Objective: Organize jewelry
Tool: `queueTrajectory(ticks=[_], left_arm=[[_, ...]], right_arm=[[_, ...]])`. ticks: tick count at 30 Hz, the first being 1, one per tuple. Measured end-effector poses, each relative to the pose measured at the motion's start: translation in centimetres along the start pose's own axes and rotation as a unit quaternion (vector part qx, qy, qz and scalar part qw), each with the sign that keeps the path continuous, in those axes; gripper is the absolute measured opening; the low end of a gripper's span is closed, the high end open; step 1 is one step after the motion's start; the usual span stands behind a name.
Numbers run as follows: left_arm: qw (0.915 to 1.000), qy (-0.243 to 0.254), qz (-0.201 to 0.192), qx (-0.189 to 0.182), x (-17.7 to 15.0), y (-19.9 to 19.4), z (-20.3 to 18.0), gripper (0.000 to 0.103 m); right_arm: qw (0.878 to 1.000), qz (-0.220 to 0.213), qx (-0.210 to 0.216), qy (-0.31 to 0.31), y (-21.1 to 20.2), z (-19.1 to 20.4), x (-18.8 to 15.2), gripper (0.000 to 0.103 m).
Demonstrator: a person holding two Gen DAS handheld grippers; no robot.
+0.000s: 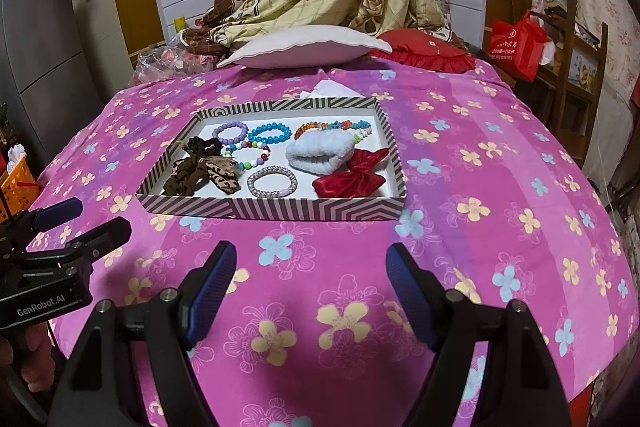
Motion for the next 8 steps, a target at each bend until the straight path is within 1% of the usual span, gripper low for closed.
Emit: queueTrajectory(ticks=[8], left_arm=[[0.9999, 0.006, -0.009, -0.003, 0.02, -0.29, -0.45, 0.062]], right_arm=[[1.0, 0.0, 0.0, 0.0, 0.06, -0.11, -0.01, 0.08]])
Point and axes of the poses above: each gripper's, at about its wrist camera, not at the fingertips, and y roughly the way its jaws point, z to its left, x to its top, the point moved 9 cm from there along y, roughly the way its jaws point, and after that the axes turned 9 degrees about z, right-handed, at the moved point
